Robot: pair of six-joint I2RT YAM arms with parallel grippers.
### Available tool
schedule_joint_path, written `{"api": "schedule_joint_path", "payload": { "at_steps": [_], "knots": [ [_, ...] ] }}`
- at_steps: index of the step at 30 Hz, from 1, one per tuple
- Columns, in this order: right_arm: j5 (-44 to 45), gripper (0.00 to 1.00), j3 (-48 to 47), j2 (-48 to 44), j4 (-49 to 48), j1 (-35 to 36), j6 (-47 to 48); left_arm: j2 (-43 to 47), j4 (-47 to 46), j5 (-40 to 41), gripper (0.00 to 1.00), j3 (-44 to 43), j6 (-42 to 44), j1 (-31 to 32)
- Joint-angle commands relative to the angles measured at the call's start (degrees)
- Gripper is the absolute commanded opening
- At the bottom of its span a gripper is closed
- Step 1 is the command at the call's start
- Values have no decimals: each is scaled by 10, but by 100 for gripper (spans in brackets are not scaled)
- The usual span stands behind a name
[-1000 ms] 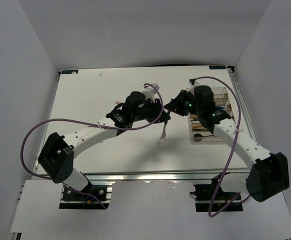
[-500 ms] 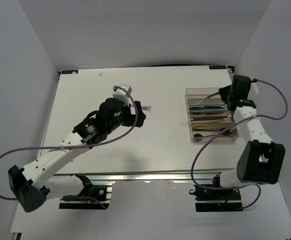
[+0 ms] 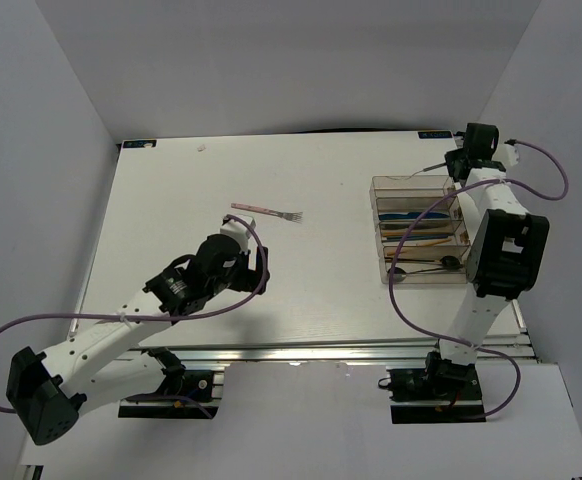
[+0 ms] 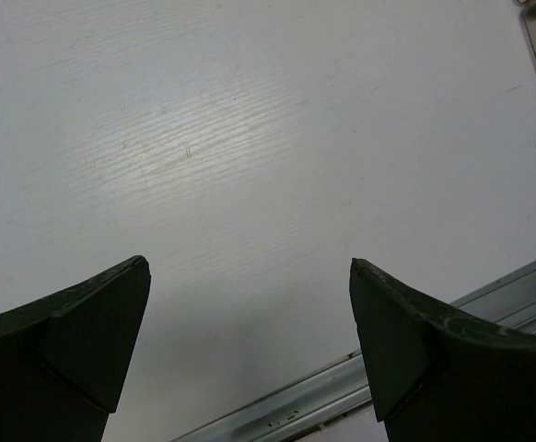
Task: Sort the eating utensils into containers
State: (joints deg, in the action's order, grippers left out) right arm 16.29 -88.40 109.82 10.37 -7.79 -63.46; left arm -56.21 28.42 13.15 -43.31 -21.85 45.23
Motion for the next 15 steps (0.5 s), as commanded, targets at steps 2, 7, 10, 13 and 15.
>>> {"api": "schedule_joint_path", "payload": {
  "at_steps": [2, 7, 10, 13, 15],
  "knots": [
    [-16, 0, 13, -5, -44, 4, 10, 25, -16, -1, 98, -10, 17, 1],
    [-13, 0, 31, 8, -58, 8, 29, 24, -16, -6, 98, -7, 17, 1],
    [-16, 0, 32, 16, -61, 8, 35, 26, -15, -3, 98, -8, 18, 1],
    [-27, 0, 38, 22, -73, 8, 39, 28, -15, -7, 98, -7, 19, 1],
    [-36, 4, 34, 25, -73, 8, 47, 29, -14, -6, 98, -7, 20, 1]
  ]
}}
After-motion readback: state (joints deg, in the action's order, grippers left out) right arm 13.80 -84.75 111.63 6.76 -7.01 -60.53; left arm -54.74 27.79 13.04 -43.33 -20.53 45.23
